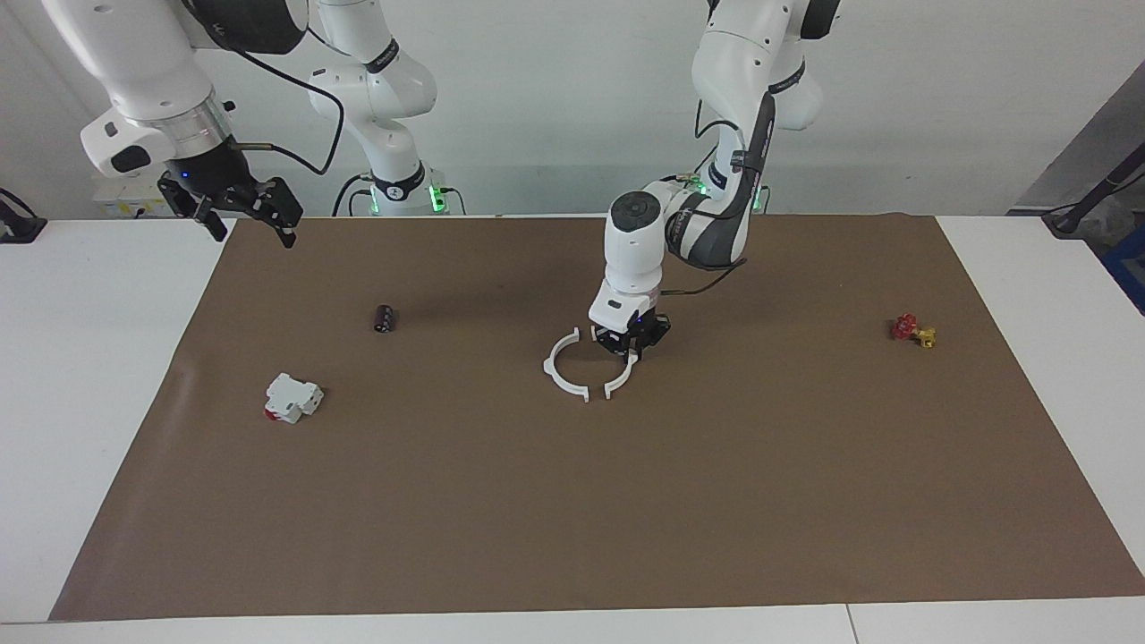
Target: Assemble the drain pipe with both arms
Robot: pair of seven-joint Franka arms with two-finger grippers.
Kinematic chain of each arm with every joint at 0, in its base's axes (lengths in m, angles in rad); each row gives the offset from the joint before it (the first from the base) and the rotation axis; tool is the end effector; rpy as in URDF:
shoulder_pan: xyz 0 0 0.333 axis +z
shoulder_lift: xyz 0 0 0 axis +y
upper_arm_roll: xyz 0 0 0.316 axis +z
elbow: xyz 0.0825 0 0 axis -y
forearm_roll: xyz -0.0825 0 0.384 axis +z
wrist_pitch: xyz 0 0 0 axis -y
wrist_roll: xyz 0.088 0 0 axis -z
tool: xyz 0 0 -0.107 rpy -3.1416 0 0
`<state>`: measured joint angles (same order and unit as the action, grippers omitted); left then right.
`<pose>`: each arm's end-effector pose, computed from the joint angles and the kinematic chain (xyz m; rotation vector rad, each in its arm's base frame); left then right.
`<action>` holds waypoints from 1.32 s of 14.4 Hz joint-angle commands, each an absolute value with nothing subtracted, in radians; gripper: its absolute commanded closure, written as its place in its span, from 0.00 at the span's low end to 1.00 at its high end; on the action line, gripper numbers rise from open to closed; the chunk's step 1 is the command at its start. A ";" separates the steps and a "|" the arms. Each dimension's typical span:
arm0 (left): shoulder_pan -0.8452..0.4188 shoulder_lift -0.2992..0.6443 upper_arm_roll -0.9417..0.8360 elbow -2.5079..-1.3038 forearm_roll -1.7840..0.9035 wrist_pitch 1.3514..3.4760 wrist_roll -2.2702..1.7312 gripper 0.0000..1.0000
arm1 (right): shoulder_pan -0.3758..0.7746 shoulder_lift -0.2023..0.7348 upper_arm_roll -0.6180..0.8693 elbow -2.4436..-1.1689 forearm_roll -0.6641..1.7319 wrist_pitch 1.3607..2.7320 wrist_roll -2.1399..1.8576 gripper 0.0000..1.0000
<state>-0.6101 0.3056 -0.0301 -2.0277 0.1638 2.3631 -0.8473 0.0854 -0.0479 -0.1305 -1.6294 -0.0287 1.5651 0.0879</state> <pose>0.4825 -0.3562 0.2998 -3.0760 -0.1441 -0.1467 0.5377 -0.0291 0.6223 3.1118 -0.2068 -0.0254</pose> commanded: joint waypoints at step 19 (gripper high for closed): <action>-0.626 0.336 -0.034 -2.013 0.106 2.416 -0.853 1.00 | 0.081 -0.069 -0.123 -1.655 -0.006 1.586 0.103 0.00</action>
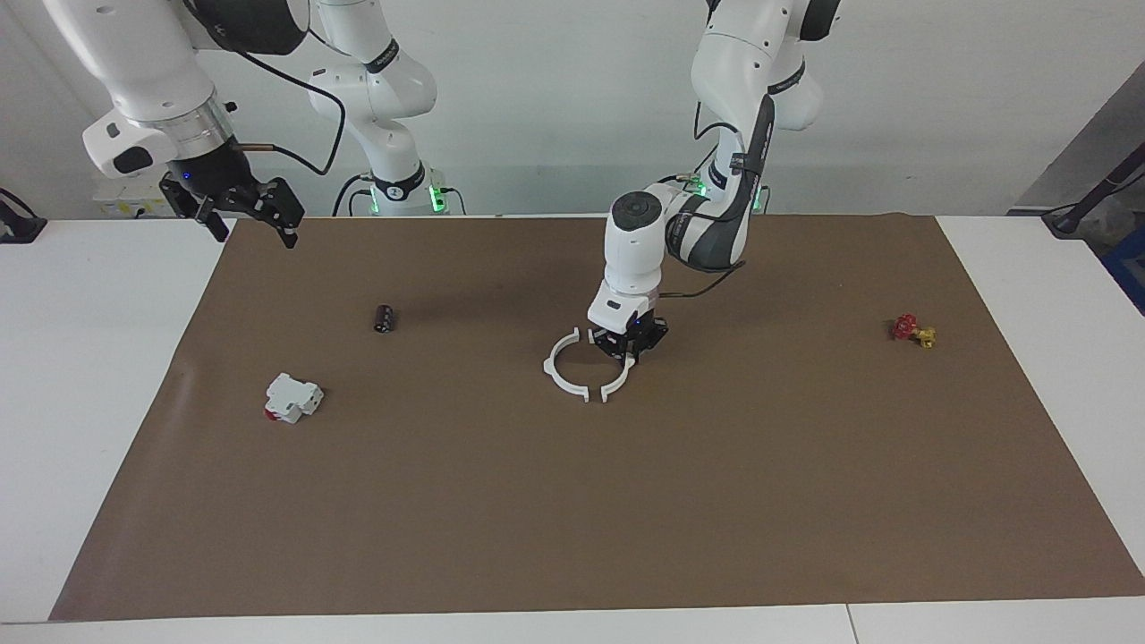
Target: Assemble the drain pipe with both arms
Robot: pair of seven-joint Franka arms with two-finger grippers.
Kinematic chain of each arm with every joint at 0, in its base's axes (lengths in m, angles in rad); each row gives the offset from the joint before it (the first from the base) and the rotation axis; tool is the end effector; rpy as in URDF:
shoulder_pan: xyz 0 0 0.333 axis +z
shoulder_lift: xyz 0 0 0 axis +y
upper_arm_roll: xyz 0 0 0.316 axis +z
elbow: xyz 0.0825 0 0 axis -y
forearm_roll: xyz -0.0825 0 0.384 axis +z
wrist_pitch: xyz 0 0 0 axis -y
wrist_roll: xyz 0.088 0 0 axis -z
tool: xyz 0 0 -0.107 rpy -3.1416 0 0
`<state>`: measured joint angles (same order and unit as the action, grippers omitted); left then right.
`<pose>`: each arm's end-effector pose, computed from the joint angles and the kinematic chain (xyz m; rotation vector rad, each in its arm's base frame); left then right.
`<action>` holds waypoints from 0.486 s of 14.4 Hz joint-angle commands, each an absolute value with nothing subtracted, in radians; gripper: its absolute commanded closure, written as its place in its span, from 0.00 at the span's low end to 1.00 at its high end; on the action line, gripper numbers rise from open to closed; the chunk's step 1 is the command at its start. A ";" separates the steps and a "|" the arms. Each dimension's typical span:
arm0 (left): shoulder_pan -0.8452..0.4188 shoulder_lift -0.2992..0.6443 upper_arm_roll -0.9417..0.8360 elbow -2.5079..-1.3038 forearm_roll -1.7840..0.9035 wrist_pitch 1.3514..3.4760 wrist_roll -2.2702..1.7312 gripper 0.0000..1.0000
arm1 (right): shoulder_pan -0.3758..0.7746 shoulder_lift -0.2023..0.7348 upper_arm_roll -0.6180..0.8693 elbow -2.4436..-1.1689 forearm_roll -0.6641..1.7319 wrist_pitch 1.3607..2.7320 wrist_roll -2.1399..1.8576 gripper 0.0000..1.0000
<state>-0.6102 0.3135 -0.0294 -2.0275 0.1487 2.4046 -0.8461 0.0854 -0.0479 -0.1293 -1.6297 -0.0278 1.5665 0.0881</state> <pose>0.4853 -0.3591 0.2989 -3.1066 -0.1574 -0.1728 0.5379 -0.0283 0.6223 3.1128 -0.2053 -0.0237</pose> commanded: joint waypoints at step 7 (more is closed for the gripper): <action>-0.621 0.339 -0.041 -1.985 0.094 2.361 -0.838 1.00 | 0.077 -0.069 -0.124 -1.654 -0.005 1.586 0.097 0.00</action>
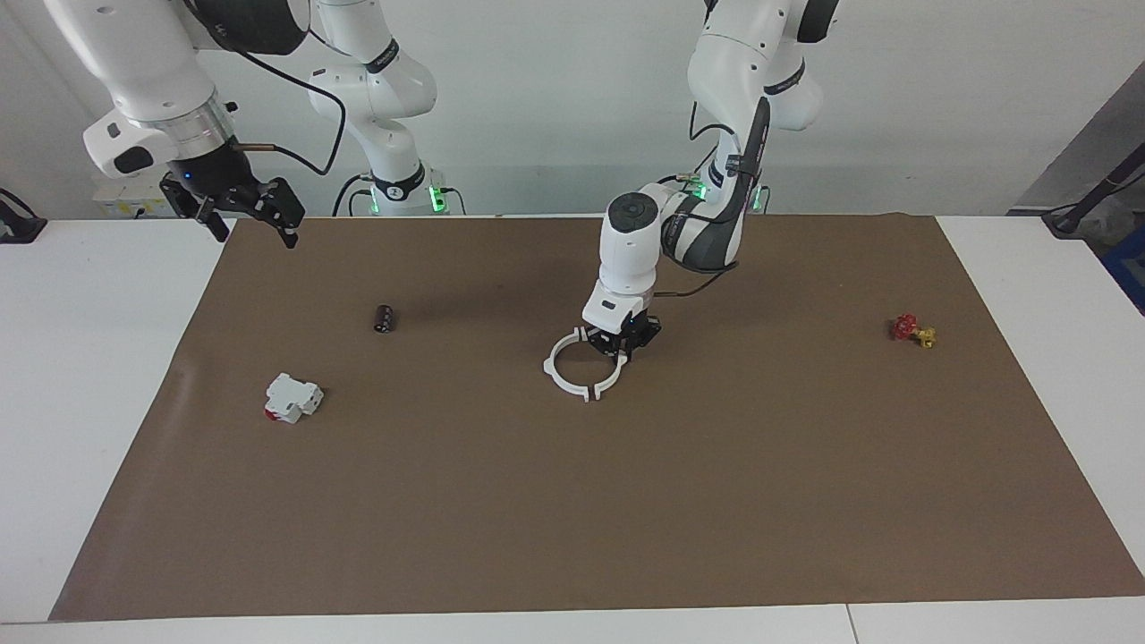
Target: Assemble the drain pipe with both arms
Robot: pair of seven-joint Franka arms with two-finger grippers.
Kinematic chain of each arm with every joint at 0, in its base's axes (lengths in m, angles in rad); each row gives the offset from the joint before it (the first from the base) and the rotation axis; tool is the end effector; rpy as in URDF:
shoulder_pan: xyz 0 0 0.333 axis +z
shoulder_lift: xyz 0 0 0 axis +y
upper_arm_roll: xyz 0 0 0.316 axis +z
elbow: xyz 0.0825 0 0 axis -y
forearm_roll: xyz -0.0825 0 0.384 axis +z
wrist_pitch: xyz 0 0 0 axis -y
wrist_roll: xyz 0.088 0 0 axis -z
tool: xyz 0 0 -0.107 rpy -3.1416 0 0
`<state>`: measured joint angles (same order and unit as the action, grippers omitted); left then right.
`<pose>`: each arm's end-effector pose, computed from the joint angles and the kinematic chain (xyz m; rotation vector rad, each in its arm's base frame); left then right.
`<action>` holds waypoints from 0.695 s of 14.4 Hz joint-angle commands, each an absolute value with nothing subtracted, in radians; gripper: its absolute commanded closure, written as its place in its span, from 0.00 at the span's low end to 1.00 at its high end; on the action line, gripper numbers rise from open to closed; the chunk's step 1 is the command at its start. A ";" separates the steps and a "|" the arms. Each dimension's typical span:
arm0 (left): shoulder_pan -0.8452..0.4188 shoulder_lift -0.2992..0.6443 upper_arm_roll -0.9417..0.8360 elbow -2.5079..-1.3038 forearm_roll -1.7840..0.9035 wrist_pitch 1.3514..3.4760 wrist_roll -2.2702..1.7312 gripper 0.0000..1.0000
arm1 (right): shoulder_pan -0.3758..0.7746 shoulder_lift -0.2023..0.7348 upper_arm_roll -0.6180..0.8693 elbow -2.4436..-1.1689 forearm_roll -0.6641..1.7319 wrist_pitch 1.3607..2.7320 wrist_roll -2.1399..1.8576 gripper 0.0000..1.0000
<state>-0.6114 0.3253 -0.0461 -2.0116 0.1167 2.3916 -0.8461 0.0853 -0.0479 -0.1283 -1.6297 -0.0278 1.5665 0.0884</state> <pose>0.4815 -0.3693 0.2975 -3.1229 -0.1691 -0.1352 0.5379 -0.0278 0.6223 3.1128 -0.2043 -0.0237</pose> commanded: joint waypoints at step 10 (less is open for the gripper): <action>-0.624 0.341 -0.043 -1.973 0.084 2.359 -0.827 1.00 | 0.080 -0.069 -0.124 -1.654 -0.005 1.585 0.095 0.00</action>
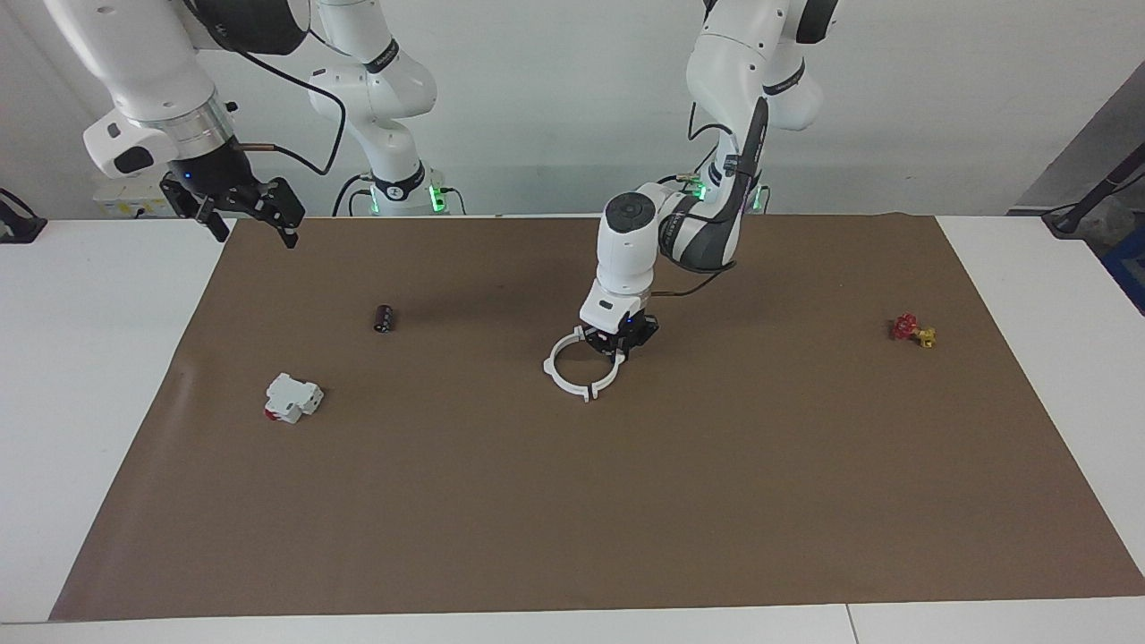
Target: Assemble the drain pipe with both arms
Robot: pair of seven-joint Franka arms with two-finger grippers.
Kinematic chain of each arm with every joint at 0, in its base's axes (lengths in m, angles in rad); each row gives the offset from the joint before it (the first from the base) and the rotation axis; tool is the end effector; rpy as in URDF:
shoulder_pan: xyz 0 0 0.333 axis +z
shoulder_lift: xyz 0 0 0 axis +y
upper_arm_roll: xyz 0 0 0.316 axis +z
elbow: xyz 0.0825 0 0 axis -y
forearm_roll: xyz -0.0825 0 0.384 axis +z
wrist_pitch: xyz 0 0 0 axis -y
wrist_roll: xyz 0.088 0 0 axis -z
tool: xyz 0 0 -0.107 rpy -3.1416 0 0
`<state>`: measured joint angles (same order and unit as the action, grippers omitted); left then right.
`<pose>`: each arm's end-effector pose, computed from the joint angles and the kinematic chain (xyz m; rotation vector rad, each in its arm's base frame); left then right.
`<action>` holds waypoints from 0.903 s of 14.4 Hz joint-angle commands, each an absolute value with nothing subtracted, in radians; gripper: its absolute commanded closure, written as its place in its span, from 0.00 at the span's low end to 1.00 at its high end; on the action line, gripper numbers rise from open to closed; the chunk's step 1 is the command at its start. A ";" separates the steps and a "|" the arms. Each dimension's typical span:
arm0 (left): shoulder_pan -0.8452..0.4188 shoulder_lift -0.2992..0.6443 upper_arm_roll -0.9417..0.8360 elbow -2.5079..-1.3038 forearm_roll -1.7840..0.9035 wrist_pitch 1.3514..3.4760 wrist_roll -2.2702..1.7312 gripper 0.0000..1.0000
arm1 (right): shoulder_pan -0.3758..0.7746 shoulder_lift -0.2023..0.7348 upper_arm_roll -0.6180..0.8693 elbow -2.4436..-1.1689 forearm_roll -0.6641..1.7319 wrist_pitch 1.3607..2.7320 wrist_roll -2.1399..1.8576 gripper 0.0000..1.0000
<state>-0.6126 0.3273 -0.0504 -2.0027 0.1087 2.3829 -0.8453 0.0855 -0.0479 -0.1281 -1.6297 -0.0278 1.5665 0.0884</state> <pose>0.4810 -0.3729 0.2993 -3.1270 -0.1698 -0.1265 0.5379 -0.0276 0.6223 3.1128 -0.2037 -0.0237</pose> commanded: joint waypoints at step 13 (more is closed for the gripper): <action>-0.623 0.342 -0.043 -1.979 0.075 2.370 -0.747 1.00 | 0.080 -0.069 -0.124 -1.654 -0.005 1.585 0.095 0.00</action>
<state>-0.6133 0.3310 -0.0512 -1.9961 0.0978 2.3818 -0.7781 0.0855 -0.0479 -0.1281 -1.6297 -0.0278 1.5665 0.0884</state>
